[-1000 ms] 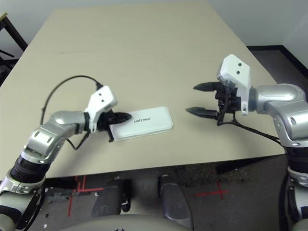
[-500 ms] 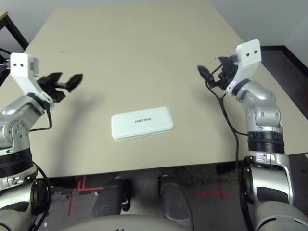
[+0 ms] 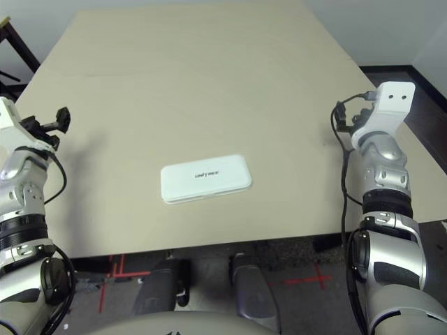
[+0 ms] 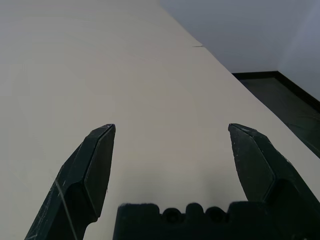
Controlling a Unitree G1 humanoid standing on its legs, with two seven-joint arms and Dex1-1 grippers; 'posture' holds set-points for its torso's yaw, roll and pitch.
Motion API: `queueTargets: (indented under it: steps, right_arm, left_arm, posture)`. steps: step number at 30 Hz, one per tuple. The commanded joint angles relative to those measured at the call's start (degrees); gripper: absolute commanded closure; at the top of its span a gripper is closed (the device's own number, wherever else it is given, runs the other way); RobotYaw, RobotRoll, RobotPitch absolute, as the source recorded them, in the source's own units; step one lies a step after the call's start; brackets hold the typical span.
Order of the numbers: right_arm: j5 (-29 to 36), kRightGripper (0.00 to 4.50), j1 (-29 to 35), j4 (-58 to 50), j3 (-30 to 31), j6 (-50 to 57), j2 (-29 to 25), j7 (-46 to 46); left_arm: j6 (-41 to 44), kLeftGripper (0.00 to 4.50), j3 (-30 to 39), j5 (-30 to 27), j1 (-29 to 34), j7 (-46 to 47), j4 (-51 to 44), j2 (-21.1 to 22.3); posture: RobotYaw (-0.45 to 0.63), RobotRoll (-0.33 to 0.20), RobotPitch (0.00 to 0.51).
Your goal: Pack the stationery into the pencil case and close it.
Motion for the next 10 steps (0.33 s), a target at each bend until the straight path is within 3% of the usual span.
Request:
queueTargets:
  steps: [1,10]
  right_arm:
    - [0.0,0.00,-0.3,1.4,-0.2,-0.7,-0.1,0.7]
    - [0.1,0.00,-0.9,2.0,0.0,-1.0,0.5,1.2]
  left_arm:
    - [-1.3,0.04,0.0,0.1,-0.1,0.9,1.2,0.6]
    - [-0.9,0.04,-0.2,-0.4,0.6,1.2,0.2,1.0]
  posture:
    - [-0.02,0.000,0.153]
    - [-0.01,0.000,0.157]
